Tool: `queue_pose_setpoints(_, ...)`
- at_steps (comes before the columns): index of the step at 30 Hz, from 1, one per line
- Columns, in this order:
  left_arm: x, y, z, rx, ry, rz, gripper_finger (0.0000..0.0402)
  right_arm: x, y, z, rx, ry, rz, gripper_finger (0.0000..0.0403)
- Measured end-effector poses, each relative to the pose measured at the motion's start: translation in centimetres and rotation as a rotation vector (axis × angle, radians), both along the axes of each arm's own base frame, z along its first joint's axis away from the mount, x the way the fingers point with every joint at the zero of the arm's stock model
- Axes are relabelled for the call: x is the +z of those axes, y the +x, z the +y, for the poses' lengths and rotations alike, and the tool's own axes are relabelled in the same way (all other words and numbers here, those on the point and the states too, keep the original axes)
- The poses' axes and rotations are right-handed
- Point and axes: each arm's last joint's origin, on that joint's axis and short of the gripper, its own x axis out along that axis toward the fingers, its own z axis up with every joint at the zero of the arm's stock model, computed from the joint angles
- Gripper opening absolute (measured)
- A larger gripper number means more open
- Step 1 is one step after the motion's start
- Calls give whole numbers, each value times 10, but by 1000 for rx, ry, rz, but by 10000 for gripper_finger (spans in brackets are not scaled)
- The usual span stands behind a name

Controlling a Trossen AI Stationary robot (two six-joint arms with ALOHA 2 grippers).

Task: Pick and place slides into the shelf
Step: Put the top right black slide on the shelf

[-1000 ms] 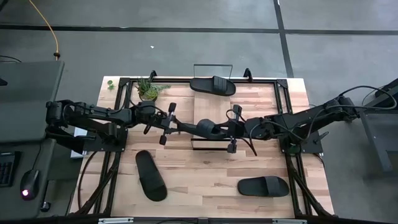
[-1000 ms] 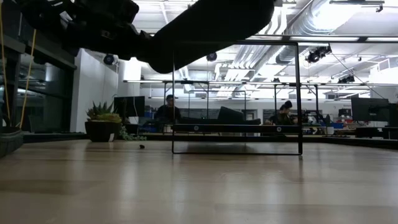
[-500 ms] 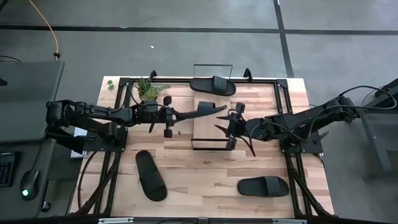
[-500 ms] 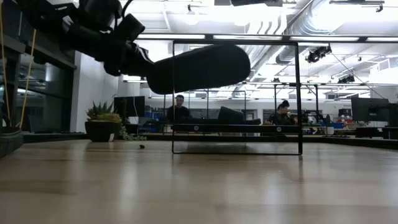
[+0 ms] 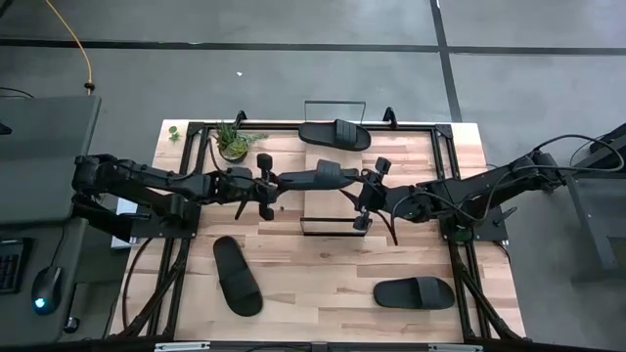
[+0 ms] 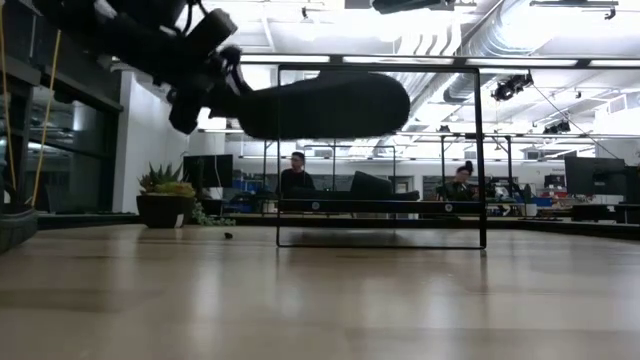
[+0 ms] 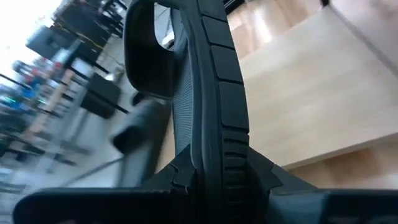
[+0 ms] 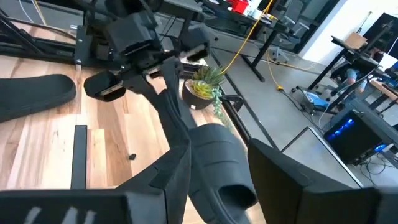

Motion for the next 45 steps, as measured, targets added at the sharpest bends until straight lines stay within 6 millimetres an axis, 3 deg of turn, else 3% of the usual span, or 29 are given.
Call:
queue_pose_setpoints(5,18,7,-1,53,182,74,53,0,0,0,0,0,0,151)
queue_pose_setpoints(10,20,10,5,29,307,154,61,0,0,0,0,-1,1,151)
queue_pose_setpoints(16,1,16,23,47,296,242,63,0,0,0,0,-1,1,151)
queue_pose_setpoints(27,-38,49,42,8,356,255,64,0,0,0,-1,0,1,151)
queue_pose_setpoints(36,-48,81,56,48,399,340,65,-1,0,0,6,27,-2,151)
queue_pose_setpoints(45,-53,71,86,123,325,383,65,-2,0,0,17,30,13,151)
